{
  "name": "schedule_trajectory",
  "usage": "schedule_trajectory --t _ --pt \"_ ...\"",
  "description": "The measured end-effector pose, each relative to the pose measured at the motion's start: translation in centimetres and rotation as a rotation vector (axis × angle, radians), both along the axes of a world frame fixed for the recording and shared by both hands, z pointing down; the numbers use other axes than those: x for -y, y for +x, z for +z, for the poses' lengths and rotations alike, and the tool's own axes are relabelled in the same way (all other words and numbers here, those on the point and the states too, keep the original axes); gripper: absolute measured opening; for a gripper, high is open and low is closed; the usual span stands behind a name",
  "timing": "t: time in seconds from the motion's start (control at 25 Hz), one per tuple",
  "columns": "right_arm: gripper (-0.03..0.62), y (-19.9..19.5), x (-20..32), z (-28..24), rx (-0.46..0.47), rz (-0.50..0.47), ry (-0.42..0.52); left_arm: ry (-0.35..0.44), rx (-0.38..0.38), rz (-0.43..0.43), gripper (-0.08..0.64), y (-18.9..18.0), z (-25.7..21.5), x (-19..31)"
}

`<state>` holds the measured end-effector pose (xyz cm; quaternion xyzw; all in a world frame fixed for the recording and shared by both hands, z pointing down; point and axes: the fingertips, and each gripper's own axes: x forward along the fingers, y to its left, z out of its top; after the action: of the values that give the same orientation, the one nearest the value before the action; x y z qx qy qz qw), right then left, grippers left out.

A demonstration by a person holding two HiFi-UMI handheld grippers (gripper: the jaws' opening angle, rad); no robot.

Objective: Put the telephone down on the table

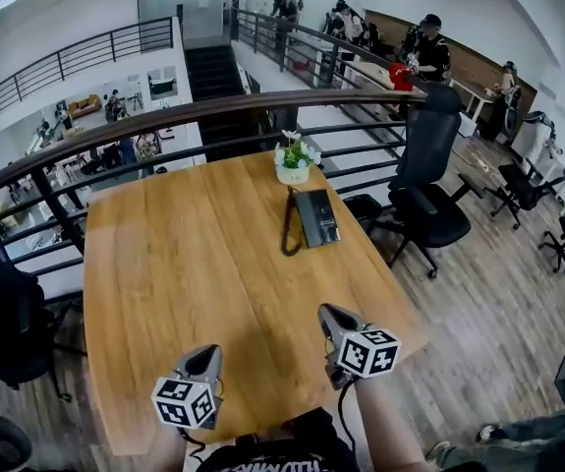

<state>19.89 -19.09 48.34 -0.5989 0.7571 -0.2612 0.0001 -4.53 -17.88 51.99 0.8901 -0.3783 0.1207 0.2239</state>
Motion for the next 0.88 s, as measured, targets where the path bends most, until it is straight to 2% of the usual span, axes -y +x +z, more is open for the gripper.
schedule_trajectory --t 0.36,0.56,0.88 --pt "-0.002 -3.3 -8.0 1.7 0.049 0.137 -0.017 -0.029 -0.015 0.136 0.002 -2.3 1.6 -2.5" --pt "0.0 -4.0 -10.6 2.2 0.038 0.157 -0.035 -0.033 -0.027 0.176 0.002 -2.1 1.8 -3.5" --pt "-0.002 -4.7 -11.8 2.1 0.036 0.149 -0.024 -0.027 -0.025 0.215 0.002 -0.6 1.8 -4.7"
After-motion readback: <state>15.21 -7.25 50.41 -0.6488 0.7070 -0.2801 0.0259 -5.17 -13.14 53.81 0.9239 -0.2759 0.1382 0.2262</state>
